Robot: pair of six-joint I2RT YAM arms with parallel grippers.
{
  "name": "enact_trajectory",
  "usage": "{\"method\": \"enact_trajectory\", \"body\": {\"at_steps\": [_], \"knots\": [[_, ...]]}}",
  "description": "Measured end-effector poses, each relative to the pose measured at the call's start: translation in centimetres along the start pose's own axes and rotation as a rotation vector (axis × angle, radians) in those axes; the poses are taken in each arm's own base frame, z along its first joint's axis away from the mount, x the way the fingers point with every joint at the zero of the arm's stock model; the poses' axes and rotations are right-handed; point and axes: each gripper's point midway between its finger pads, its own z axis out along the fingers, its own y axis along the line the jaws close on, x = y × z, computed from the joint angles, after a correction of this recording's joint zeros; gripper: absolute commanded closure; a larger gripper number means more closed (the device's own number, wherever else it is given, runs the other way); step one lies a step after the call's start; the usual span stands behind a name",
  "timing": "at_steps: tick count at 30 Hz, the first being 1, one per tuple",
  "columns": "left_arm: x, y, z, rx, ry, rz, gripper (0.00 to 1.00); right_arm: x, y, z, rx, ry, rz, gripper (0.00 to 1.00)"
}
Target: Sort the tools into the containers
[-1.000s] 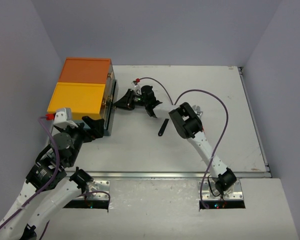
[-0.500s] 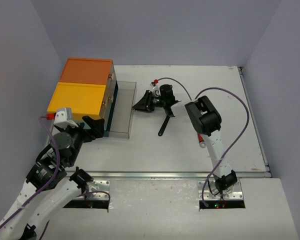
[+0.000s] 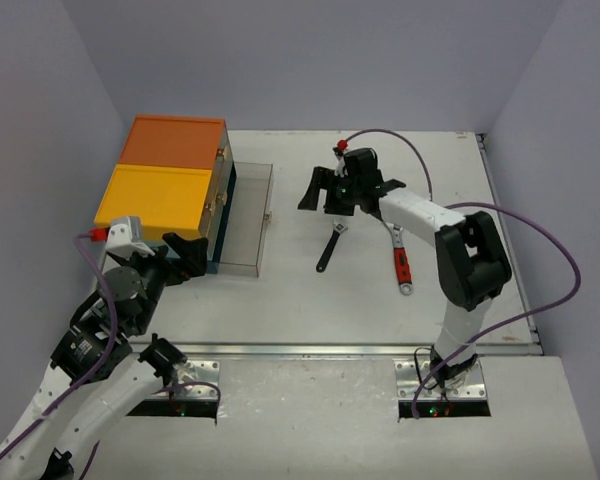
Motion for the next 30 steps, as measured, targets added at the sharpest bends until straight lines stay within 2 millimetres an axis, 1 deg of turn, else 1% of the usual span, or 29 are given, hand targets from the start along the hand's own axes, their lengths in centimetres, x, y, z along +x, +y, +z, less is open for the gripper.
{"method": "enact_trajectory", "body": {"at_steps": [2,3,4,5,7,10,12,14,18,20,26,27,29,30], "knots": [[-0.1,0.0,-0.1,0.004,-0.003,-0.003,0.0,-1.8,-1.8,-2.0,0.138,-0.036,-0.056,0.15],[-0.1,0.0,-0.1,0.005,-0.005,-0.004,0.0,-2.4,-2.7,-2.9,0.2,-0.045,-0.08,0.16],[-0.2,0.0,-0.2,0.007,-0.008,-0.006,0.0,-2.6,-4.1,-3.7,0.262,-0.04,-0.101,0.17],[-0.2,0.0,-0.2,0.008,-0.01,-0.007,0.0,-2.3,-5.5,-4.5,0.316,-0.019,-0.113,0.18],[-0.3,0.0,-0.3,0.011,-0.013,-0.008,0.0,-0.4,-9.2,-6.1,0.436,0.056,-0.119,0.21],[-0.3,-0.1,-0.3,0.013,-0.012,-0.008,0.0,2.6,-14.5,-8.5,0.574,0.174,-0.083,0.28],[-0.3,-0.1,-0.3,0.015,-0.011,-0.007,0.0,3.9,-17.2,-9.9,0.642,0.239,-0.055,0.31],[-0.3,-0.1,-0.3,0.015,-0.012,-0.008,0.0,4.4,-19.4,-10.6,0.694,0.28,-0.047,0.34],[-0.3,-0.1,-0.4,0.02,-0.014,-0.01,0.0,5.9,-21.5,-10.7,0.752,0.367,-0.073,0.36],[-0.4,-0.1,-0.5,0.021,-0.017,-0.012,0.0,6.1,-22.3,-10.5,0.773,0.397,-0.089,0.37],[-0.4,-0.1,-0.5,0.022,-0.017,-0.012,0.0,5.2,-23.2,-10.1,0.751,0.414,-0.069,0.39],[-0.4,-0.1,-0.5,0.022,-0.017,-0.012,0.0,5.1,-23.3,-10.1,0.746,0.416,-0.064,0.41],[-0.4,-0.1,-0.5,0.022,-0.017,-0.012,0.0,4.8,-23.4,-9.7,0.724,0.429,-0.057,0.47],[-0.4,-0.1,-0.5,0.022,-0.017,-0.012,0.0,4.6,-23.4,-9.5,0.711,0.434,-0.053,0.48]]}}
